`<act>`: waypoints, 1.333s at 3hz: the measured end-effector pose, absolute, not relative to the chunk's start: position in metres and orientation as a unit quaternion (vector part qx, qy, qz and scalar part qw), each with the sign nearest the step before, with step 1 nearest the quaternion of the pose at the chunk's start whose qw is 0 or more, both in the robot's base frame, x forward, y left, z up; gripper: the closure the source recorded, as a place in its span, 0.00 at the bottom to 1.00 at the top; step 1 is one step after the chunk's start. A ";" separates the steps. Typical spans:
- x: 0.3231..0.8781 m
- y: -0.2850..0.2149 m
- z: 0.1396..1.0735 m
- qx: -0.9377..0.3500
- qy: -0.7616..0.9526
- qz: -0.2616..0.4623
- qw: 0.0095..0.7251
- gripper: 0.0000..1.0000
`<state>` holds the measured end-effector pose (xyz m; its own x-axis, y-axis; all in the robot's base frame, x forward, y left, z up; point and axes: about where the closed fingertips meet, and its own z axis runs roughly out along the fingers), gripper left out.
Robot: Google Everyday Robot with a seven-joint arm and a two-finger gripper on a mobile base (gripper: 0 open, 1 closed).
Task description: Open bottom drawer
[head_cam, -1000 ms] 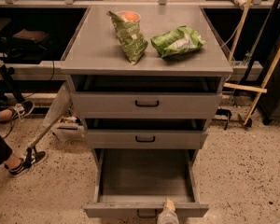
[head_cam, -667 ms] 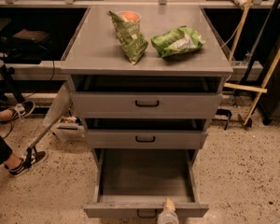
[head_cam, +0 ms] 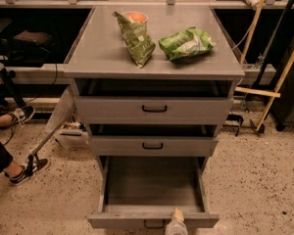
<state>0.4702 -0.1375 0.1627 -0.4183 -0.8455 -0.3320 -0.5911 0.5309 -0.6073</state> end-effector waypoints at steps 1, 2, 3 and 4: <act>0.470 -0.137 0.163 -0.440 0.817 -0.203 0.313 0.12; 0.470 -0.137 0.163 -0.439 0.817 -0.203 0.313 0.00; 0.470 -0.137 0.163 -0.439 0.817 -0.203 0.313 0.00; 0.476 -0.154 0.176 -0.429 0.826 -0.187 0.315 0.00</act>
Offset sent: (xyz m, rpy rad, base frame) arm 0.0000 0.0000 0.0000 0.0000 0.0000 0.0000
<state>0.4764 -0.1539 0.1759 -0.4336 -0.8262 -0.3598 -0.5902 0.5621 -0.5794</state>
